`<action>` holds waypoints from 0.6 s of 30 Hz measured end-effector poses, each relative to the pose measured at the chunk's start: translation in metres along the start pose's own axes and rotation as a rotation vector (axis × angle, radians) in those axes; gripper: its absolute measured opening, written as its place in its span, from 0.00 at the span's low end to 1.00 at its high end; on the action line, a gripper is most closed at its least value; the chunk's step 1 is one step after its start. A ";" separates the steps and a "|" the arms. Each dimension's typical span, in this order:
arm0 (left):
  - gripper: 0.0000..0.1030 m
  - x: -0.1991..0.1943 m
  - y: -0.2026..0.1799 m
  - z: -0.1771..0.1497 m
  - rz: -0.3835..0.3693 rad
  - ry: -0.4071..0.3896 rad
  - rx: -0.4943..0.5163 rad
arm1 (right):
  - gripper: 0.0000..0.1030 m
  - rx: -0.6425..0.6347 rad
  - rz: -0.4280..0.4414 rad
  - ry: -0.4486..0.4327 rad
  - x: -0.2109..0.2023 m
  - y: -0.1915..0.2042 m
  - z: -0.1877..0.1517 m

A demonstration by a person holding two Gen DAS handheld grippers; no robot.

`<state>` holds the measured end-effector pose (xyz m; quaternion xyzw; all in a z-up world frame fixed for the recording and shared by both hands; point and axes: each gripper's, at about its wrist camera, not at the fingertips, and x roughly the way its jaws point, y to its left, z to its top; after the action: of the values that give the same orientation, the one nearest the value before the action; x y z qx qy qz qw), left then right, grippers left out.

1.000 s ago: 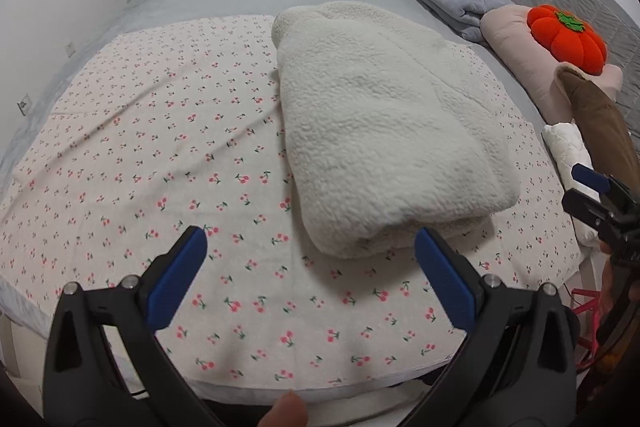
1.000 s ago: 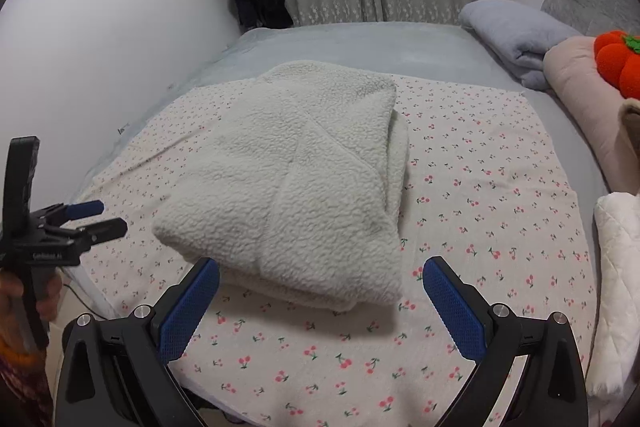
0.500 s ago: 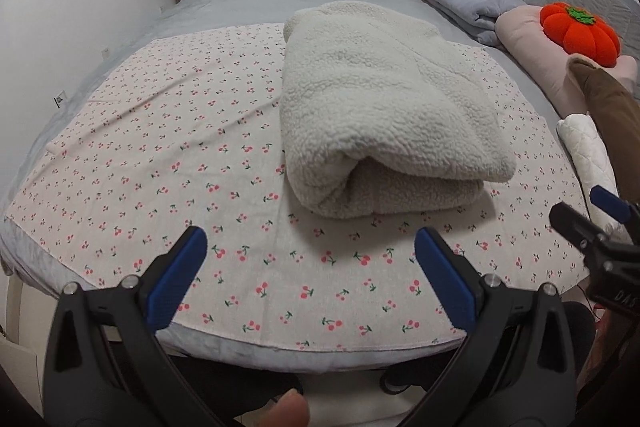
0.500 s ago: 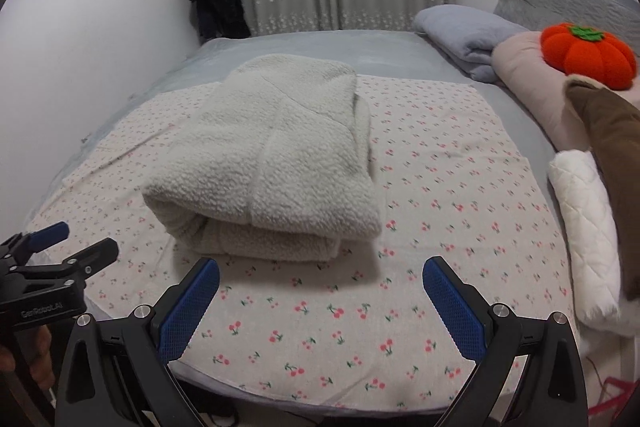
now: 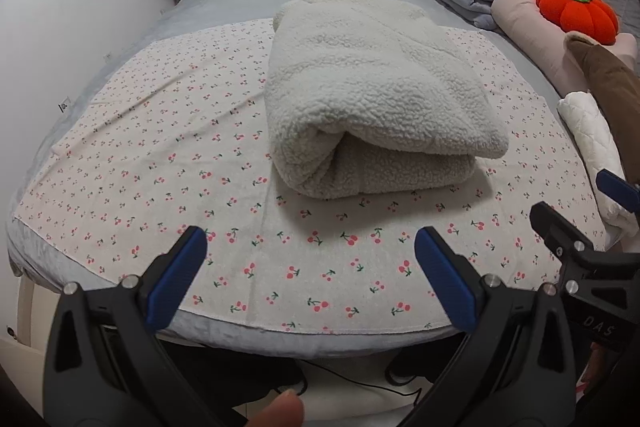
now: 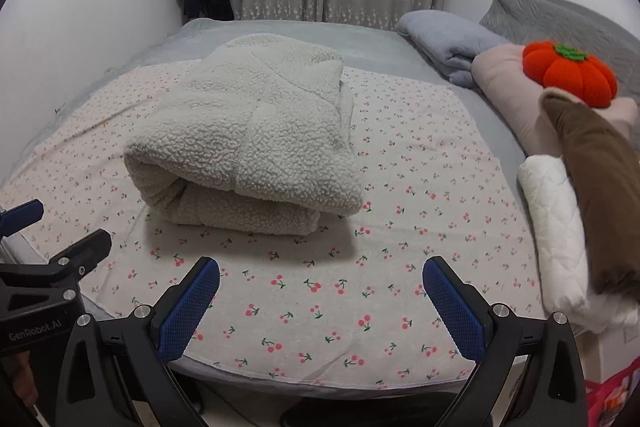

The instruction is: Fold large clothes

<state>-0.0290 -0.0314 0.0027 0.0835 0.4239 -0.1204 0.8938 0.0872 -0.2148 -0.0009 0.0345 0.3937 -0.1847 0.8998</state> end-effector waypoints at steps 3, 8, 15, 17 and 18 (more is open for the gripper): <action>1.00 -0.001 -0.003 0.000 0.006 -0.008 0.001 | 1.00 0.000 0.001 0.001 0.000 0.000 0.002; 1.00 0.000 -0.004 0.001 0.001 -0.008 0.000 | 1.00 -0.001 -0.007 0.000 0.001 -0.002 0.004; 1.00 0.002 -0.002 0.002 0.010 -0.009 -0.003 | 1.00 -0.006 -0.010 -0.002 0.002 -0.001 0.005; 1.00 0.002 0.000 0.002 0.012 -0.008 -0.005 | 1.00 -0.008 -0.011 -0.002 0.002 0.000 0.005; 1.00 0.003 0.000 0.002 0.013 -0.006 -0.006 | 1.00 -0.010 -0.011 -0.001 0.003 0.001 0.005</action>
<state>-0.0254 -0.0322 0.0018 0.0832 0.4209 -0.1138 0.8961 0.0927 -0.2161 0.0007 0.0278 0.3943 -0.1875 0.8992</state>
